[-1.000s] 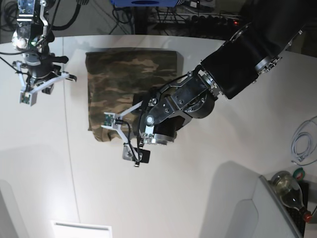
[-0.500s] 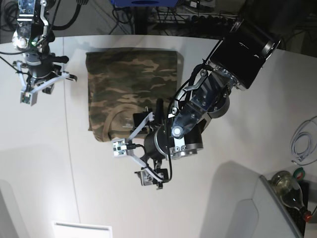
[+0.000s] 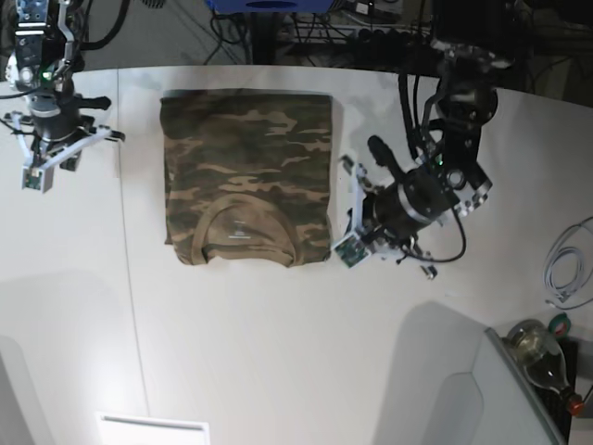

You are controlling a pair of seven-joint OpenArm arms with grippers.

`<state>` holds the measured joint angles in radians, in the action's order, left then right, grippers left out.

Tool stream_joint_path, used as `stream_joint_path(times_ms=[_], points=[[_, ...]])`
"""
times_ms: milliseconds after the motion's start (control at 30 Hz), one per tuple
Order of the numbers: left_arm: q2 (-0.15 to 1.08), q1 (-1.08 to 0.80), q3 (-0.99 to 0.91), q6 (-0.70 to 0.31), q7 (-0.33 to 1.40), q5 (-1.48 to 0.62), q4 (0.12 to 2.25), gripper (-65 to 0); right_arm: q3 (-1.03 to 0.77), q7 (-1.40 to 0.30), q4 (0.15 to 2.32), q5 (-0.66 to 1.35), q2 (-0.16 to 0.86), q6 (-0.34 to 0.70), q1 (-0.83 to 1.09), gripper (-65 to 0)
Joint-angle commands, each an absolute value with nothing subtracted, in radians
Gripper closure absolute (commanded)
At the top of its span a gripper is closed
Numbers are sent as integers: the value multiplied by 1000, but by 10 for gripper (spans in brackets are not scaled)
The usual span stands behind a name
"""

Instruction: Layout the t-shirt on the table in an organized manner, then fold the t-shirt properly

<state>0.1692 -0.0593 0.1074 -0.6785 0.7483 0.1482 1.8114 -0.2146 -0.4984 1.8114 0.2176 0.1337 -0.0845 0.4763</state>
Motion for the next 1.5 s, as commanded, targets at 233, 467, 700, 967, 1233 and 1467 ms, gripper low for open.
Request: stream_joint_path(times_ms=[233,467,700,967,1233,1467], points=[[216,-496,-165,-674,487,1,1906,0,-220,-409,1982,216,139,-82,731,-8],[278,-697,-176,-673,374,24,1900,0,-209,-344,2003,217,137,-82,960,-8],[308,-696,-165,-673,361,31,1659,0,-206,-343,1876,217,74,-79,1067,-8],[306,-657,-79,-668,140,33,1254,0,-208,-278,1323,216,28,134,835,-9],[259,-437,156,-340,-133,30,668,0,-206,177,367,27,110,389,443,-8],[119,-136,285,-308,-383,24,0,0,-208,417,113,-153,108,417,292,-8]])
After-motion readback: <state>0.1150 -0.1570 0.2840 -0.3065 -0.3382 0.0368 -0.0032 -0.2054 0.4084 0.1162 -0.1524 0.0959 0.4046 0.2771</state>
